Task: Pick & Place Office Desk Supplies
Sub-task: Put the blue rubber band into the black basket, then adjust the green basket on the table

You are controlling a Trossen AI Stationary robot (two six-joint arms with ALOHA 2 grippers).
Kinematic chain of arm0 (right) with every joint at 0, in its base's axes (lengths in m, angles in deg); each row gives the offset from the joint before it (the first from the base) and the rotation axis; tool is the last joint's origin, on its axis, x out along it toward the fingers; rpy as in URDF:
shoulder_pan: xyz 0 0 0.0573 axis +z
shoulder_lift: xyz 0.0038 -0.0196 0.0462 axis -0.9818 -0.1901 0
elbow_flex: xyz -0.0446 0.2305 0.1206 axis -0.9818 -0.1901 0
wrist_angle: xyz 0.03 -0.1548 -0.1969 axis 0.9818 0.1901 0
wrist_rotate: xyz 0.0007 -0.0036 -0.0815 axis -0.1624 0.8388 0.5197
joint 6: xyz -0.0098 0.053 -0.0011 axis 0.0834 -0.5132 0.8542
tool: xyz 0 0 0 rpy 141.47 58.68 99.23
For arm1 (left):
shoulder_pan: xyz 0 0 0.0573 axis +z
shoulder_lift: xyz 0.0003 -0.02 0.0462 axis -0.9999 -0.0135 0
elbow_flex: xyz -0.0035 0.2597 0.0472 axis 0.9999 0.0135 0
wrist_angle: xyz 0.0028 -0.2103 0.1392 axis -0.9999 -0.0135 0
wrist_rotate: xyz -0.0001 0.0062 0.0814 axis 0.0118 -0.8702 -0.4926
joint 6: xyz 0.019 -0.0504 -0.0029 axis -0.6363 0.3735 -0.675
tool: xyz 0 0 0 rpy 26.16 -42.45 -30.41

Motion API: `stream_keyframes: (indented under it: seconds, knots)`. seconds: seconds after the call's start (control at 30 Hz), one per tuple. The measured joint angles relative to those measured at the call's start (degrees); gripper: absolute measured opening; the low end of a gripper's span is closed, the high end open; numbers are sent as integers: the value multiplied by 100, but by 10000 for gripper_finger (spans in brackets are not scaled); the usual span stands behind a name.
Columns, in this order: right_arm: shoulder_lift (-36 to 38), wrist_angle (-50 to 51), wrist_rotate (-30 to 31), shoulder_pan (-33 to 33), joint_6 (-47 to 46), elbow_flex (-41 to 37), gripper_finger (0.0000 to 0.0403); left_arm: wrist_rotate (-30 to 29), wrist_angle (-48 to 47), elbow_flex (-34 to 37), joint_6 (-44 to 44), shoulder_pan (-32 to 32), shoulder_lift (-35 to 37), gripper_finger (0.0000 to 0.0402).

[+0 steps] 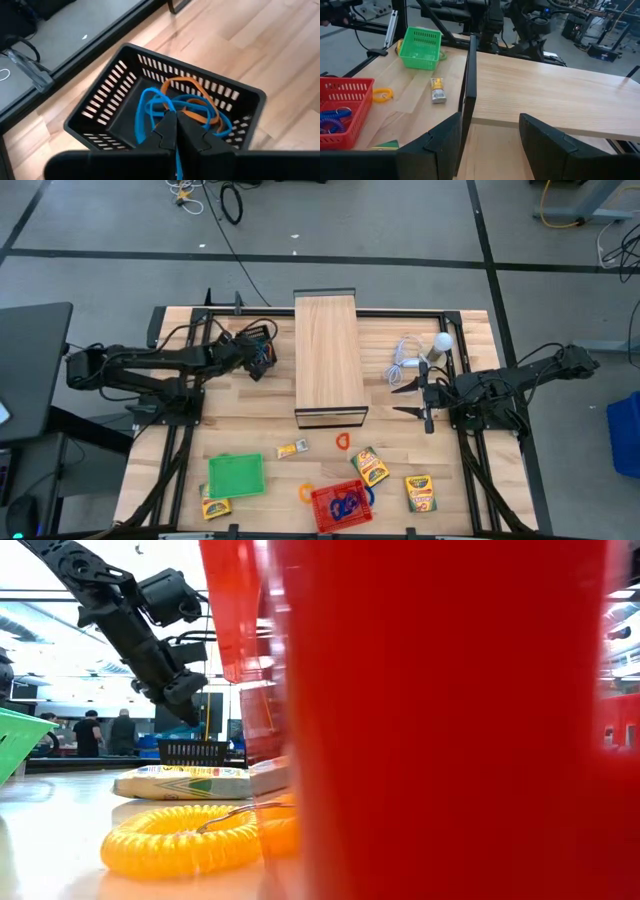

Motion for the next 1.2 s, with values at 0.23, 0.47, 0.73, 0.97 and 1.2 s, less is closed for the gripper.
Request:
stream_keyframes:
  seconds: [0.23,0.47,0.73,0.97,1.2]
  knots:
    - [0,9,0,-1,1,0,206,34,218,0,-18,58,-12,13]
    - [0,139,0,0,-5,0,206,174,272,0,-19,58,-12,77]
    - [0,138,-2,-2,-27,0,206,285,259,0,12,58,-12,172]
    - [0,138,0,-1,-5,0,206,862,258,0,-67,57,-12,209]
    - [2,136,-2,-2,49,0,206,1210,249,-65,-65,30,-12,205]
